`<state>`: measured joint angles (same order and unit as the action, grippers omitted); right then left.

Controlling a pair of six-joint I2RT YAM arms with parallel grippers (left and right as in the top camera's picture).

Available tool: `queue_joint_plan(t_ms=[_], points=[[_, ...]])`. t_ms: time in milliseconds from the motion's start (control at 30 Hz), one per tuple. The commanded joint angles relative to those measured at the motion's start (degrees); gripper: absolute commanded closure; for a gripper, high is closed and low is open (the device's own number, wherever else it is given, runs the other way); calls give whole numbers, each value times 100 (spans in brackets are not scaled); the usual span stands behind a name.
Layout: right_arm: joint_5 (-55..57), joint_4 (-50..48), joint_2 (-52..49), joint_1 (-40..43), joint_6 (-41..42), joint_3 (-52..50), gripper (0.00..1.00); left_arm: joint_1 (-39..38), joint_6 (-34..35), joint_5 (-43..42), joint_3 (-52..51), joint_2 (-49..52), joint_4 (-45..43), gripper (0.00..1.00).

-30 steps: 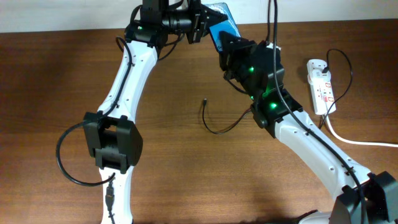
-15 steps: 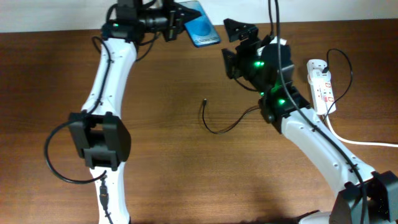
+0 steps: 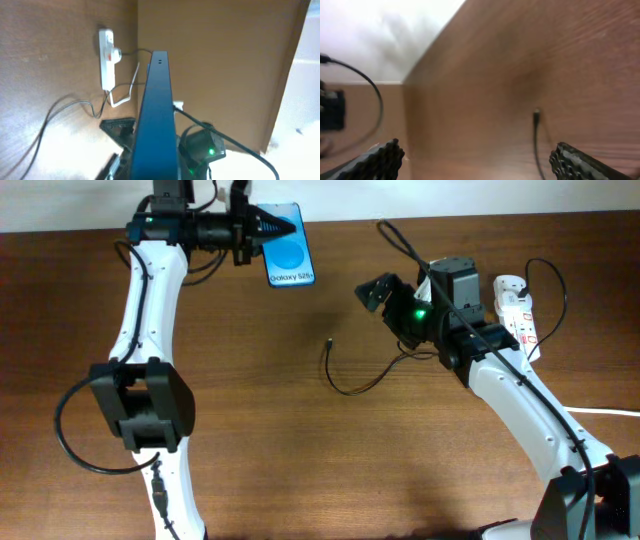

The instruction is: Plug charger to phone and switch on socket

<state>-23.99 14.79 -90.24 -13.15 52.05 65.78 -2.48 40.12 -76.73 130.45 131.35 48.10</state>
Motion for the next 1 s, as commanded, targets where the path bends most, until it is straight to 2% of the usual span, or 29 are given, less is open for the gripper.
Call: queue_joint_plan(t_ms=[0,100,333,367,533,633,767,967], points=[[-37,402,-15,9,-855,11,1,24,-715,-409,79,-181,599,100],[402,861,-15,4,-855,11,2,13,-1480,-525,79,-181,1445,100],[800,1338,-15,74,-883,7,2,11,-5254,-603,79,-181,4863,100],[800,1338,-15,87,-881,7,2,-13,-5309,-531,-4,-192,4865,100],[800,1384,-15,85,-881,7,2,-245,-5309,-719,-205,-216,4865,100],[802,1499,-15,85,-879,7,1,-310,-5250,-1346,-407,-203,4865,100],[800,1506,-15,85,-874,7,2,-273,-3836,-1344,-426,-203,4865,100],[796,1508,-15,79,-874,7,2,-273,-1086,-1196,-426,-203,4863,100]])
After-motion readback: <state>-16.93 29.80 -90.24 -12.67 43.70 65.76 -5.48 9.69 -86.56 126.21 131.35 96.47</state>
